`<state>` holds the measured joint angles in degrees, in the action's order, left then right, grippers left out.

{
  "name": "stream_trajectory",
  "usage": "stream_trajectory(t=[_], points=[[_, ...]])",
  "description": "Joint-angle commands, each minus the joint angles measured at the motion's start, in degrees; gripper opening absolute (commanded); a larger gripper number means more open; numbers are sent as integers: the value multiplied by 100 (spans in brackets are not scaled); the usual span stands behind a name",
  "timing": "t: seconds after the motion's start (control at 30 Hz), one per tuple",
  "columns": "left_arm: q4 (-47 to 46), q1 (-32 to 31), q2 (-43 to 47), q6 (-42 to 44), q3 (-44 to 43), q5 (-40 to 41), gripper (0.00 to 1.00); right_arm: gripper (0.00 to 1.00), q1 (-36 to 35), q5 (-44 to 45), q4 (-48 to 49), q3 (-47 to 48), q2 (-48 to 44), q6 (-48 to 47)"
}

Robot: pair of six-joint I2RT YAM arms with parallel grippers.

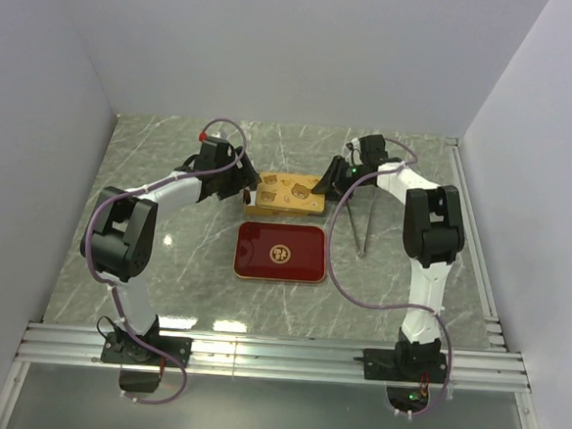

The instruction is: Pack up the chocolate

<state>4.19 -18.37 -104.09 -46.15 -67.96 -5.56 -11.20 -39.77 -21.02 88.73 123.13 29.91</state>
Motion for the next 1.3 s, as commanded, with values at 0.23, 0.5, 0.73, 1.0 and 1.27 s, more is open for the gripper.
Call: stream_trajectory(t=[0.23,0.5,0.73,1.0,1.27], points=[[30,-35,-269,53,-244,-138,83,49,-189,874,-447,373,264,-117],[-216,-26,-278,-34,-68,-296,83,49,-339,927,-623,803,448,-117],[-243,-35,-304,-52,-59,-375,82,49,-497,989,-878,1111,598,-231],[-295,-35,-331,-96,37,-525,78,49,-629,962,-957,1357,651,-223],[-287,-26,-304,-87,117,-586,63,50,-717,962,-1045,1525,677,-231]])
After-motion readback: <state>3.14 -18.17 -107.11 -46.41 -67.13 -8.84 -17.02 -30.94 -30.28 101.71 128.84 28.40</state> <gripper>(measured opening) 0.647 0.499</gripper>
